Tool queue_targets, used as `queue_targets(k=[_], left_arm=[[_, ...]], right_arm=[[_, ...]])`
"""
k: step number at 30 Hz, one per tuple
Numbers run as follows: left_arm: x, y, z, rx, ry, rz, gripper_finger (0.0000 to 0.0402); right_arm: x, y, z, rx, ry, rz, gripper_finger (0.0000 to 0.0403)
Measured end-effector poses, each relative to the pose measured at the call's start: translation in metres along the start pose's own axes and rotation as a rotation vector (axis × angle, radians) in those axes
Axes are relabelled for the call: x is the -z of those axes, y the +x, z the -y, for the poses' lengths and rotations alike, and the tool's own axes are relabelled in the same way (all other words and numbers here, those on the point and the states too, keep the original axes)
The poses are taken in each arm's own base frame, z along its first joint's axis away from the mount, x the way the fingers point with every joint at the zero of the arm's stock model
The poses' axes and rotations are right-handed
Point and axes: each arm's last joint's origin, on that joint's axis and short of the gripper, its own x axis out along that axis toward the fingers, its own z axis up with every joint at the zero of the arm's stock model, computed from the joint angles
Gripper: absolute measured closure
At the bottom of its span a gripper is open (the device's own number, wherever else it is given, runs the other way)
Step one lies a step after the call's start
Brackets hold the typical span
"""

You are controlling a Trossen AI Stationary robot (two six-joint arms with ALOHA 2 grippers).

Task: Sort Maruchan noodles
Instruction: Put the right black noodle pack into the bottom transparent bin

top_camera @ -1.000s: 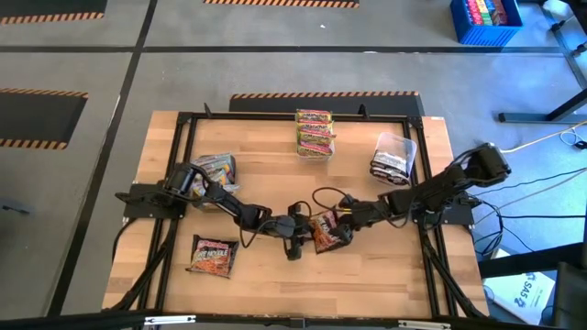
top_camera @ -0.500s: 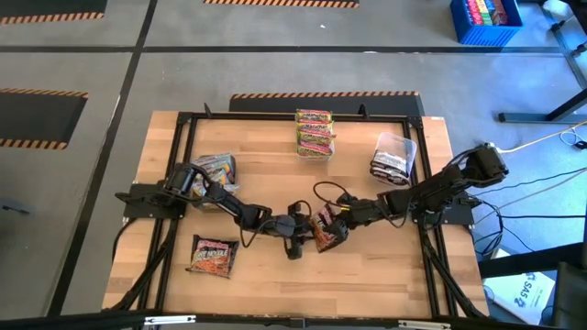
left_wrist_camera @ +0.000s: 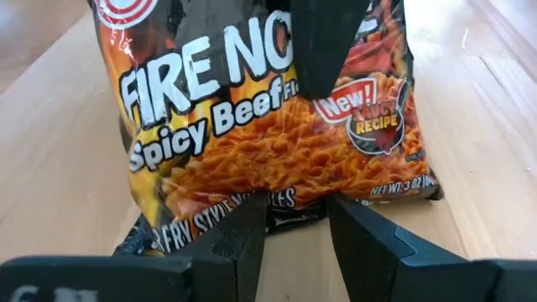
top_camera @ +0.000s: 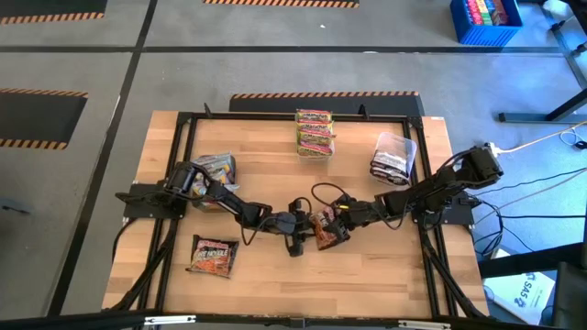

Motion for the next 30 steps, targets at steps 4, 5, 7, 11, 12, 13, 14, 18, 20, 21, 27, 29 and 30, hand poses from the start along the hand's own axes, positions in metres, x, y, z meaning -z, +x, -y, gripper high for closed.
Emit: queue_targets(k=[4,5,7,11,12,13,14,18,20,21,27,29,30], left_arm=[[-0.001,0.000,0.000,0.001,0.005,0.003,0.0274],[-0.001,0.000,0.000,0.001,0.009,0.004,0.0274],[-0.003,-0.002,0.000,0.001,0.010,0.003,0.0274],[-0.011,-0.009,0.001,0.010,0.015,-0.021,0.0274],[-0.013,-0.012,0.001,0.005,0.022,-0.035,0.0274],[-0.016,-0.016,0.000,0.001,0.031,-0.052,0.0274],[-0.020,-0.020,0.000,-0.005,0.042,-0.066,0.0274],[-0.034,-0.040,-0.002,-0.020,0.091,-0.143,0.0274],[-0.041,-0.051,-0.003,-0.025,0.111,-0.168,0.0274],[-0.045,-0.056,-0.003,-0.026,0.120,-0.174,0.0274],[-0.060,-0.080,-0.005,-0.025,0.168,-0.213,0.0274],[-0.061,-0.082,-0.006,-0.027,0.172,-0.221,0.0274],[-0.060,-0.084,-0.006,-0.031,0.175,-0.234,0.0274]], right_arm=[[-0.001,0.000,-0.001,-0.011,-0.026,0.005,0.0226],[-0.001,0.000,-0.002,-0.013,-0.039,0.006,0.0234],[-0.001,-0.001,-0.002,-0.015,-0.063,0.007,0.0249],[-0.001,-0.001,-0.003,-0.027,-0.112,-0.007,0.0262],[-0.001,-0.002,-0.004,-0.029,-0.125,-0.014,0.0263],[-0.001,-0.003,-0.004,-0.032,-0.141,-0.018,0.0263],[-0.002,-0.005,-0.005,-0.039,-0.154,-0.024,0.0263],[-0.007,-0.017,-0.007,-0.032,-0.221,-0.023,0.0265],[-0.013,-0.026,-0.008,-0.027,-0.233,-0.006,0.0265],[-0.016,-0.031,-0.009,-0.023,-0.240,0.001,0.0265],[-0.039,-0.066,-0.012,-0.014,-0.300,0.069,0.0265],[-0.048,-0.080,-0.015,0.015,-0.336,0.080,0.0265],[-0.054,-0.087,-0.020,0.027,-0.360,0.086,0.0265]])
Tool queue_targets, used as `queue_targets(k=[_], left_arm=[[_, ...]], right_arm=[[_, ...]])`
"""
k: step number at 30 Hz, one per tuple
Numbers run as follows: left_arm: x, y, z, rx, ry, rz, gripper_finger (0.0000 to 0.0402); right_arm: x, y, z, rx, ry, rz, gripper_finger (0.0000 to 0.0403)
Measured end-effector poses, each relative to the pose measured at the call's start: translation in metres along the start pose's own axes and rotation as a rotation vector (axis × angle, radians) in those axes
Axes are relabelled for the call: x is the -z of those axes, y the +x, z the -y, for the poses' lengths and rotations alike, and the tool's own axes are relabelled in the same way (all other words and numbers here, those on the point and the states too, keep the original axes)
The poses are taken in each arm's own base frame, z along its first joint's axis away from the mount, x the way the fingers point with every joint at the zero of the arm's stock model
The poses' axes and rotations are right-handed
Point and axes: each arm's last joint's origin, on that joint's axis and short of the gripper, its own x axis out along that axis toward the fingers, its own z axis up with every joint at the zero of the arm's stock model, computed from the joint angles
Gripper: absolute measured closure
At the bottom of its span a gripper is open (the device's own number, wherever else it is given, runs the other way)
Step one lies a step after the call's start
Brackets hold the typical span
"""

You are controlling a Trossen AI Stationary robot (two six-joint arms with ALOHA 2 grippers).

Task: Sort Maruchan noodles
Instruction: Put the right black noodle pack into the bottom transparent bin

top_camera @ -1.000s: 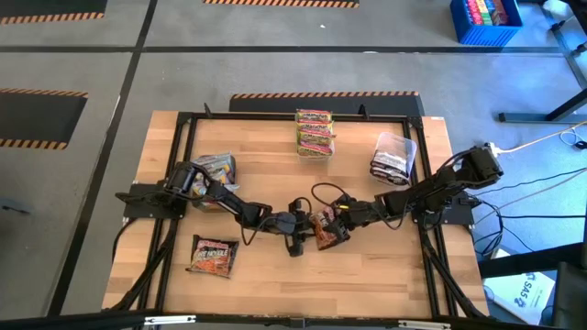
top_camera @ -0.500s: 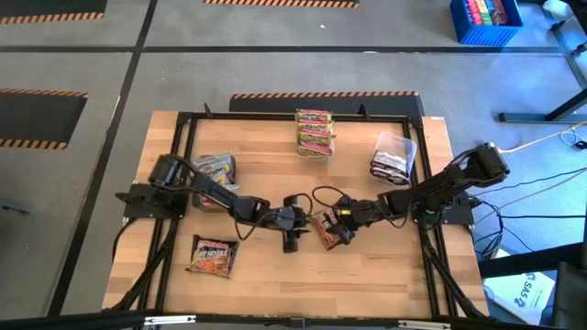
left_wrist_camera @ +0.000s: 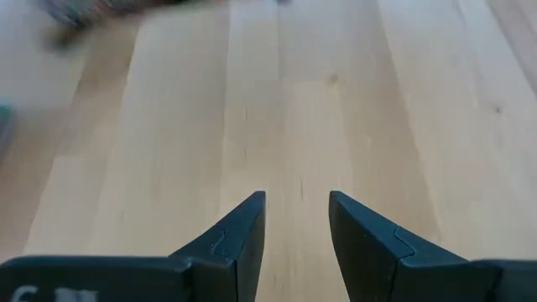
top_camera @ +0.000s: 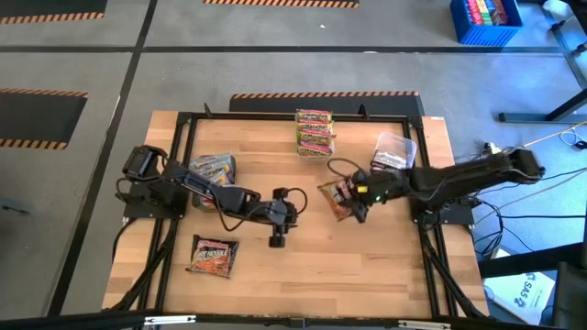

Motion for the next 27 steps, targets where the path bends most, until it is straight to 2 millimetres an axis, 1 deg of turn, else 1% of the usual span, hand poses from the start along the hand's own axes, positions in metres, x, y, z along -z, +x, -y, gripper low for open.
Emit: queue_targets(k=[3,9,11,14,17,20,23,27], left_arm=[[-0.001,0.000,-0.002,-0.004,-0.003,0.002,0.0274],[0.001,0.001,-0.009,-0.022,-0.011,-0.027,0.0274],[0.001,0.002,-0.012,-0.028,-0.016,-0.028,0.0274],[0.001,0.002,-0.015,-0.035,-0.018,-0.030,0.0274],[0.001,0.003,-0.017,-0.034,-0.006,-0.031,0.0274],[0.001,0.003,-0.018,-0.035,-0.002,-0.031,0.0274],[0.001,0.003,-0.019,-0.035,-0.005,-0.031,0.0274],[0.001,0.003,-0.019,-0.036,-0.005,-0.031,0.0274]], right_arm=[[-0.026,-0.026,-0.005,0.080,-0.087,0.005,0.0265],[-0.073,-0.085,-0.003,0.469,-0.265,-0.065,0.0265],[-0.082,-0.102,0.003,0.606,-0.321,-0.114,0.0265],[-0.090,-0.119,0.015,0.755,-0.364,-0.175,0.0265],[-0.090,-0.126,0.035,0.835,-0.361,-0.269,0.0265],[-0.084,-0.125,0.057,0.850,-0.355,-0.379,0.0265],[-0.076,-0.118,0.076,0.801,-0.384,-0.486,0.0265],[-0.064,-0.106,0.094,0.751,-0.423,-0.599,0.0265]])
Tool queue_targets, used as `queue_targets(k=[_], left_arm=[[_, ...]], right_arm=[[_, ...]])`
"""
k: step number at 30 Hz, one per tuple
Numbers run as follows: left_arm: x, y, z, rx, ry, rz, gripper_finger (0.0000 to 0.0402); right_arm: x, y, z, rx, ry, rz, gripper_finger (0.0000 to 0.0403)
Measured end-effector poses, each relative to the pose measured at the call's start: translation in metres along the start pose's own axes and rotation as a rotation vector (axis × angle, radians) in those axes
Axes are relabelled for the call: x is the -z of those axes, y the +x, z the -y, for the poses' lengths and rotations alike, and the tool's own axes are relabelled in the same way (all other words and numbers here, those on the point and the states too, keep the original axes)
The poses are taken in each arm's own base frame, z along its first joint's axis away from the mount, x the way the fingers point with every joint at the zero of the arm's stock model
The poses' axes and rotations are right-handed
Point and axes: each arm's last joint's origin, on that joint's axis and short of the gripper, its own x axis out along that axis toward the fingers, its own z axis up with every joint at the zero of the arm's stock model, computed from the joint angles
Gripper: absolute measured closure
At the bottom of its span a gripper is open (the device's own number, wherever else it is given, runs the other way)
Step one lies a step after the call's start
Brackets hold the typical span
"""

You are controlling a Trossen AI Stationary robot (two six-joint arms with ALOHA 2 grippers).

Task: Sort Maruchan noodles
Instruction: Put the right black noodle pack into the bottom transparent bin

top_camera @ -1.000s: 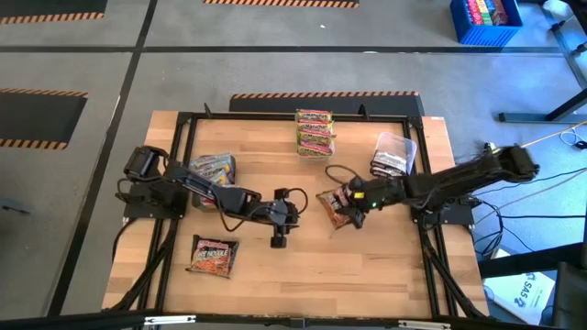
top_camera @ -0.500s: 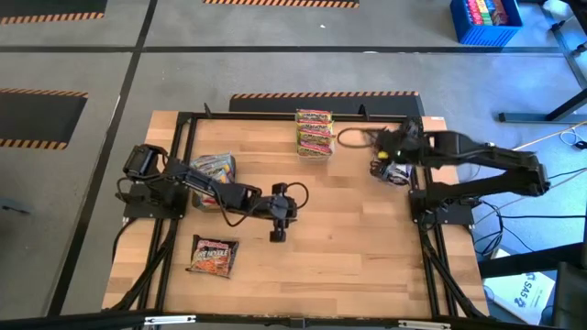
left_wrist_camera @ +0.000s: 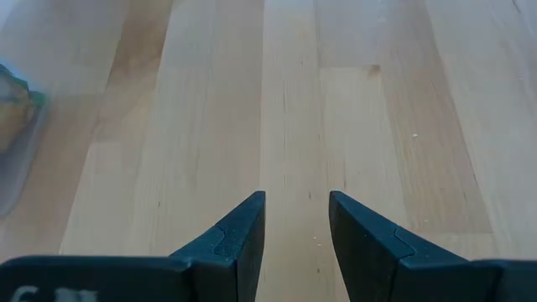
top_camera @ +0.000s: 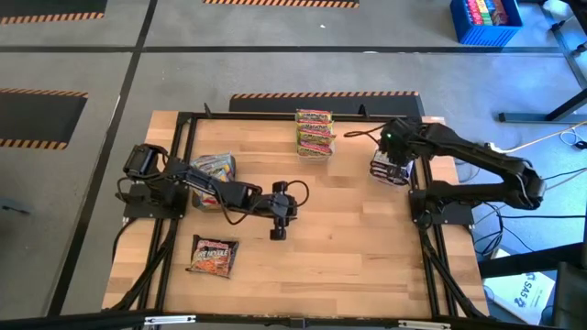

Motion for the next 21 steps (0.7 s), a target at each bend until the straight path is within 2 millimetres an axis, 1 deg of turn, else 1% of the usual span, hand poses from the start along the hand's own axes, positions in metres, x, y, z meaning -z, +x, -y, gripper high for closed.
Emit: queue_targets(k=[4,10,14,19,21], left_arm=[[0.000,0.000,0.000,0.001,0.000,0.000,0.0274],[0.000,0.000,0.000,0.000,0.000,0.001,0.0274],[0.000,0.000,0.000,0.000,0.000,0.001,0.0274],[0.000,0.000,0.000,0.000,0.000,0.001,0.0274],[0.000,0.000,0.000,0.000,0.000,0.001,0.0274]], right_arm=[[-0.001,0.020,-0.005,-0.046,-0.065,-0.005,0.0265],[0.000,0.044,-0.013,-0.082,-0.116,-0.093,0.0265],[-0.001,0.050,-0.015,-0.103,-0.144,-0.120,0.0265],[-0.003,0.052,-0.015,-0.101,-0.142,-0.099,0.0263],[-0.004,0.052,-0.014,-0.098,-0.140,-0.093,0.0255]])
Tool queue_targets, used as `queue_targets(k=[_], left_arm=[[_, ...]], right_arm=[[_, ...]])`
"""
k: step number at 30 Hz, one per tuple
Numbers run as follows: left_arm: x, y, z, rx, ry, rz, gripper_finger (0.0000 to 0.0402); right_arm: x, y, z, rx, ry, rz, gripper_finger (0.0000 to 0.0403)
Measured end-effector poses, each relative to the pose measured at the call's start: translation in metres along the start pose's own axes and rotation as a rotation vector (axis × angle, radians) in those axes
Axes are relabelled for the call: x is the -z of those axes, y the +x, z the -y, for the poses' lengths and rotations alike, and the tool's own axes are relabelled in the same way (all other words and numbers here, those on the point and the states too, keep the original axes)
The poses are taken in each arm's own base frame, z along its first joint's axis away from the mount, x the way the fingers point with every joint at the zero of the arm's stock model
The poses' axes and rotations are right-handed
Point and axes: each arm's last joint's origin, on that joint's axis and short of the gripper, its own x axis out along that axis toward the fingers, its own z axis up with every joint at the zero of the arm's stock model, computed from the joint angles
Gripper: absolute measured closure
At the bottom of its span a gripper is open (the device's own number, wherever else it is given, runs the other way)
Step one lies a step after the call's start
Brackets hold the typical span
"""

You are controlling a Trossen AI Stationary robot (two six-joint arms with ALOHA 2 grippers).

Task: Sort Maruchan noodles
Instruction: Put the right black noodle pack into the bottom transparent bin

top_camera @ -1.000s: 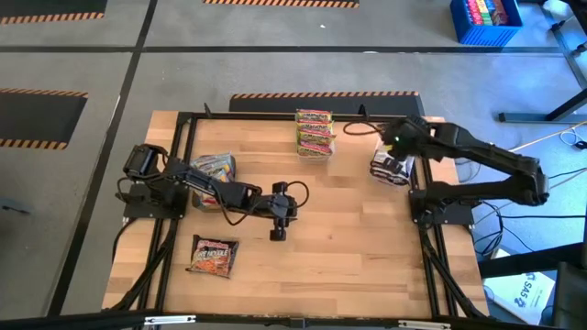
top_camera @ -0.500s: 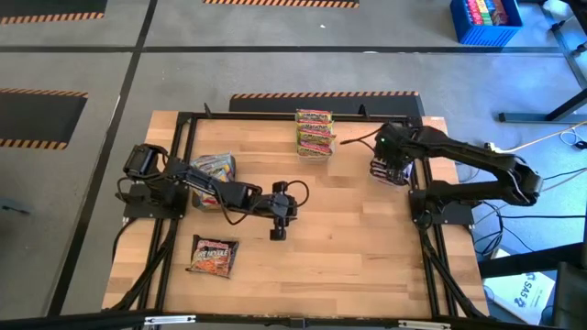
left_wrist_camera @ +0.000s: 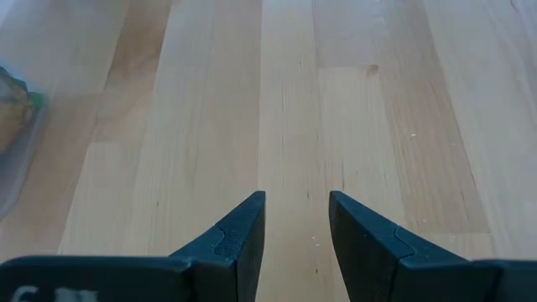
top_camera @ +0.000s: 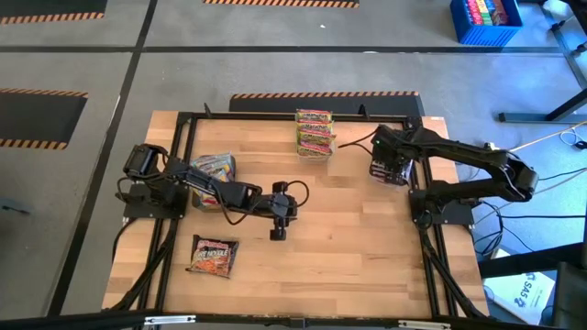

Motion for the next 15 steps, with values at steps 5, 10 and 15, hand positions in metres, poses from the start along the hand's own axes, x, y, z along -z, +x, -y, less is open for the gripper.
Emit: queue_targets(k=[5,10,15], left_arm=[[0.0000,0.0000,0.0000,0.000,0.000,0.000,0.0274],[0.0000,0.0000,0.0000,0.000,0.000,0.000,0.0274],[0.0000,0.0000,0.0000,0.000,0.000,0.000,0.0274]], right_arm=[[-0.0005,0.0002,0.0001,-0.001,0.002,0.005,0.0207],[-0.0003,0.0002,0.0013,0.043,0.001,-0.011,0.0161],[0.0010,-0.0002,0.0049,0.163,0.013,-0.061,0.0151]])
